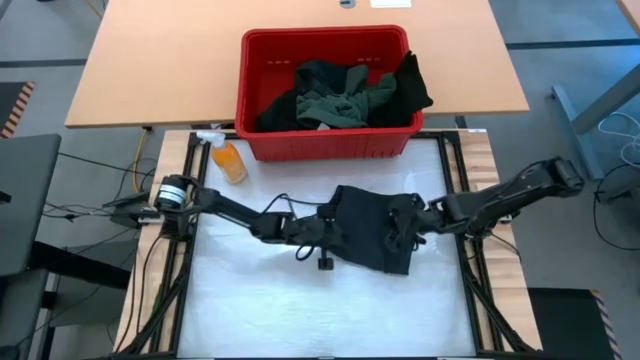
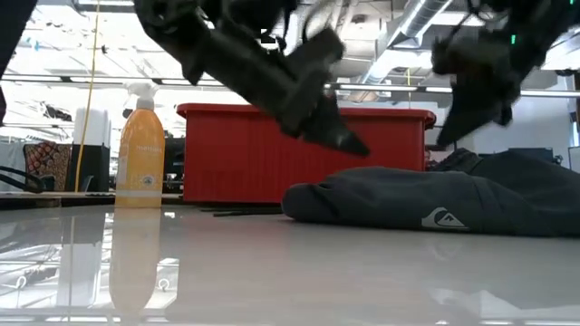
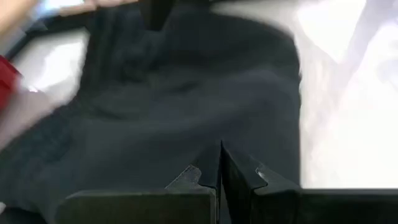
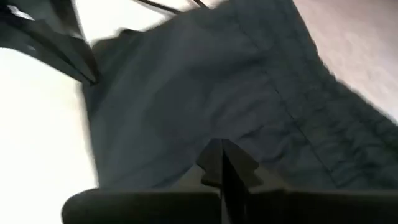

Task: Fold laundry
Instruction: Fold the black shorts, then fold the dark green shirt

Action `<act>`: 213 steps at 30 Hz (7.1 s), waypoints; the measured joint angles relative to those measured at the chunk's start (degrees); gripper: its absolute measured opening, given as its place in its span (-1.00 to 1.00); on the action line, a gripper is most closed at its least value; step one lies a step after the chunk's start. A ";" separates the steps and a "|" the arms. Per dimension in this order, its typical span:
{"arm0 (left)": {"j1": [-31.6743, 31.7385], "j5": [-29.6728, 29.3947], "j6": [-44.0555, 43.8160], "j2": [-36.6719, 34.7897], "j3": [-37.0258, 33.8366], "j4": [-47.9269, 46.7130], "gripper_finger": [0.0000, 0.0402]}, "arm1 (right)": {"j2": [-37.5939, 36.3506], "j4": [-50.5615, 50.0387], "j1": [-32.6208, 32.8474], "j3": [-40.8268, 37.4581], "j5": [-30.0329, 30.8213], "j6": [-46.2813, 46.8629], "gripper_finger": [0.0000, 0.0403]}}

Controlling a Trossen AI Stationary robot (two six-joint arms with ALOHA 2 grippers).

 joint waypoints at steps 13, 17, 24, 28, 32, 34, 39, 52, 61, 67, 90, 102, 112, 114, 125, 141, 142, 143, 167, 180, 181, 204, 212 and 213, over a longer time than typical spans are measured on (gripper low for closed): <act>1.04 0.99 -4.72 1.82 0.43 -7.72 -1.00 | 0.96 -4.05 -3.92 -7.99 -6.77 4.70 -0.92; 0.97 0.77 -5.83 1.82 0.43 -8.96 -1.00 | 0.94 -9.92 -5.32 -8.01 -7.31 5.16 -0.92; 0.97 0.76 -7.21 1.82 0.43 -9.73 -1.00 | 0.96 -12.92 -8.81 -7.08 -12.14 -1.76 -0.92; 0.74 1.08 -7.18 1.43 0.41 -9.43 -1.00 | 0.96 -15.21 -10.10 -1.27 -13.15 -7.29 -0.92; 0.22 1.71 -5.82 -0.98 1.33 -8.97 -1.00 | 0.94 -21.66 -10.59 6.43 -12.20 -10.70 -0.91; 0.14 1.04 -4.30 -2.24 2.13 -9.19 -1.00 | 0.89 -25.60 -10.21 8.57 -11.65 -10.39 -0.91; 0.92 0.14 0.30 -3.08 5.51 -8.87 -1.00 | 0.92 -30.22 -10.03 6.07 -11.42 -8.81 -0.91; 1.41 5.15 -5.36 4.59 6.40 -17.21 -1.00 | 2.05 -26.65 -19.65 -3.25 -11.22 -9.85 -0.91; -0.08 3.15 -7.52 6.31 6.73 -16.96 -1.00 | 3.65 -33.01 -22.68 0.42 -9.89 -11.21 -0.91; -1.62 1.66 -3.95 1.25 6.70 -11.43 -1.00 | 3.63 -41.20 -21.33 10.71 -1.20 -10.69 -0.91; 12.73 7.73 3.50 11.51 18.47 -9.69 -1.00 | 13.34 -17.19 9.26 1.76 -8.75 15.29 -0.91; 12.90 1.65 5.13 13.78 25.53 -18.12 -1.00 | 14.39 -32.18 -1.21 4.21 -6.59 8.27 -0.91; 12.06 -2.44 10.44 -2.50 26.18 -29.96 -1.00 | 5.87 -54.48 -2.92 24.16 8.17 6.59 -0.87; 10.71 -2.62 10.49 -6.39 26.08 -33.80 -1.00 | 4.04 -56.11 -3.96 28.58 15.02 5.08 -0.86; 0.18 -9.83 3.45 -30.35 1.73 -34.32 -1.00 | 2.12 -15.54 -32.64 42.92 0.11 -43.92 -0.60; -4.15 -10.26 -3.38 -49.15 -21.14 -30.61 -0.76 | 34.79 -3.41 -54.90 58.81 -30.87 -45.85 0.36; -4.13 -10.31 -3.32 -49.17 -21.56 -30.75 -0.72 | 36.32 -4.41 -54.94 60.41 -30.85 -45.72 0.39; -4.13 -10.30 -3.32 -49.18 -21.82 -30.71 -0.67 | 37.73 -5.61 -54.94 62.19 -30.76 -45.27 0.41; -4.13 -9.71 -6.65 -48.96 -23.86 -32.90 -0.39 | 44.05 -17.97 -51.71 76.06 -25.46 -46.76 -0.89; -4.11 -11.33 -5.43 -48.94 -23.86 -32.84 -0.39 | 29.60 22.58 -48.41 97.38 -50.26 -37.16 -0.91; -4.12 -11.72 -5.19 -48.96 -23.86 -32.63 -0.39 | 28.21 24.23 -47.41 97.89 -51.92 -36.30 -0.91; -13.19 -1.23 2.06 -45.71 -23.83 -11.65 -0.39 | 15.05 -19.69 -6.41 69.74 -30.61 -54.37 -0.91; -19.24 -6.98 -4.77 -34.56 -23.81 -0.10 -0.39 | 5.76 33.07 -6.79 24.92 -22.94 -33.06 -0.90; -19.62 -7.93 -5.87 -33.46 -23.81 0.47 -0.39 | 6.14 38.17 -6.14 21.04 -19.96 -31.18 -0.89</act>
